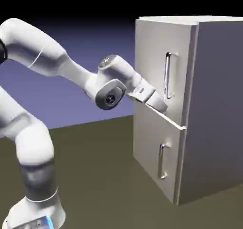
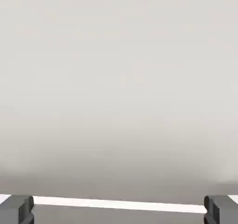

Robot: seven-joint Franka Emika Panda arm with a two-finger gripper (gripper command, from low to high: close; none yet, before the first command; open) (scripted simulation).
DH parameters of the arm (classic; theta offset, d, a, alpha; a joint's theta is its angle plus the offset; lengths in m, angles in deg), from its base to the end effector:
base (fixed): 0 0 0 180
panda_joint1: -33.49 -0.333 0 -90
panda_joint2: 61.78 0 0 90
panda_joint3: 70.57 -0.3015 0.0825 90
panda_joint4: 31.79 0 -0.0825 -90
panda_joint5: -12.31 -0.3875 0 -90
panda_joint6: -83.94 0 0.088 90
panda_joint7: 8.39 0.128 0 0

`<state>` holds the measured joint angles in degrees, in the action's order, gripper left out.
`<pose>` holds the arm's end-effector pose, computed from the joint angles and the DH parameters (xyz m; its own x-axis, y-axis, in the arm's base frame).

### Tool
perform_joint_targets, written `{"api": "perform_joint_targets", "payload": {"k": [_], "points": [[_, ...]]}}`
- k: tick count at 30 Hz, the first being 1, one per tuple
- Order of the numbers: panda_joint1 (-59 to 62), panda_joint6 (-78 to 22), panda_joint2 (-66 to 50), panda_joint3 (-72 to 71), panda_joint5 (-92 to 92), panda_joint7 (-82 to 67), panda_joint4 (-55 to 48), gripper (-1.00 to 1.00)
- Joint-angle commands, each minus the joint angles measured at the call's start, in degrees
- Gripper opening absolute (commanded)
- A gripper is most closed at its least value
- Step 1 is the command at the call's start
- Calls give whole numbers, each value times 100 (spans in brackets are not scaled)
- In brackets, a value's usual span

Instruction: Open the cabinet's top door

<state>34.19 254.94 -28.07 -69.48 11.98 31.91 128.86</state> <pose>0.4127 -0.0130 0.4318 0.5272 -0.6717 0.5204 -0.4884 -0.7407 -0.4612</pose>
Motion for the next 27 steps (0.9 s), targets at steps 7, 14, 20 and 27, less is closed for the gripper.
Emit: {"api": "perform_joint_targets", "payload": {"k": [7, 14, 20, 27], "points": [[103, -1197, 653, 580, 1294, -200, -323, 100], [-499, -1240, 1156, 1093, 3038, 834, -409, 100], [-1021, -1276, 1595, 1545, 4534, 1731, -479, 100], [-1724, -1312, 2229, 2293, 6278, 2955, -484, 100]]}}
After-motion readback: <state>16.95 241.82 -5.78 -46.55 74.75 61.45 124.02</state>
